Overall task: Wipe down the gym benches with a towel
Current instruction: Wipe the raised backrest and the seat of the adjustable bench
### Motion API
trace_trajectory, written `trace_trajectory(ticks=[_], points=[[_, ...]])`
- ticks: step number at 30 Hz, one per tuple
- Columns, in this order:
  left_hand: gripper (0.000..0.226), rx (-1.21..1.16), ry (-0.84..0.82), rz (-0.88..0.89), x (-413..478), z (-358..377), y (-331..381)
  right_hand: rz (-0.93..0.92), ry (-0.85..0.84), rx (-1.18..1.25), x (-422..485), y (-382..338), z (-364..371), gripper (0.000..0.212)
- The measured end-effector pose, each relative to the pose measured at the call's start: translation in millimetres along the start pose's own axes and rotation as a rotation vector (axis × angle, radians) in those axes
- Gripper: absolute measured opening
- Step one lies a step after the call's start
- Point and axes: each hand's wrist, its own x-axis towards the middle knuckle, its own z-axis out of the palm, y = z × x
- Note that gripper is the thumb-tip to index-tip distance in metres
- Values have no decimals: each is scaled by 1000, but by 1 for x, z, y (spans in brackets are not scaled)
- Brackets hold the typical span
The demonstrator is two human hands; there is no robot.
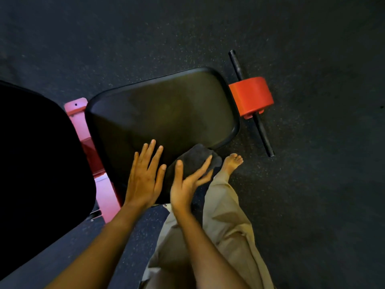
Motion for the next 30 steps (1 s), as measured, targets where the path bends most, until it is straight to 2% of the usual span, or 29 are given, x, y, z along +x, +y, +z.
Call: trace_trajectory(ticks=[3,5,8,11,13,16,18,21,23,26,30], points=[[54,5,2,-12,-4,1,1,-80,103,-44,39,-7,-16,74],[54,3,-6,-21,-6,1,1,-39,183,-45,68,-9,-26,83],[54,1,-5,-40,-6,2,3,41,244,-48,78,-2,-24,84],[54,8,18,-35,-4,3,5,3,174,-23,44,-13,-20,88],[52,-9,26,-32,-3,3,5,-6,77,-50,22,-9,-18,76],[51,-12,29,-13,-6,1,0,-21,-27,-75,6,-6,-22,71],[52,-13,47,-6,-7,0,0,-158,10,-200,9,-7,-33,69],[56,-33,84,-37,-2,1,7,-500,13,-335,22,-12,-44,63],[57,-48,110,-61,4,5,13,-662,-16,-561,38,-20,-42,61],[57,-61,141,-100,15,8,19,-670,-125,-986,65,-27,-24,65],[56,-54,157,-140,28,9,19,-702,-215,-1119,82,-31,-9,66]])
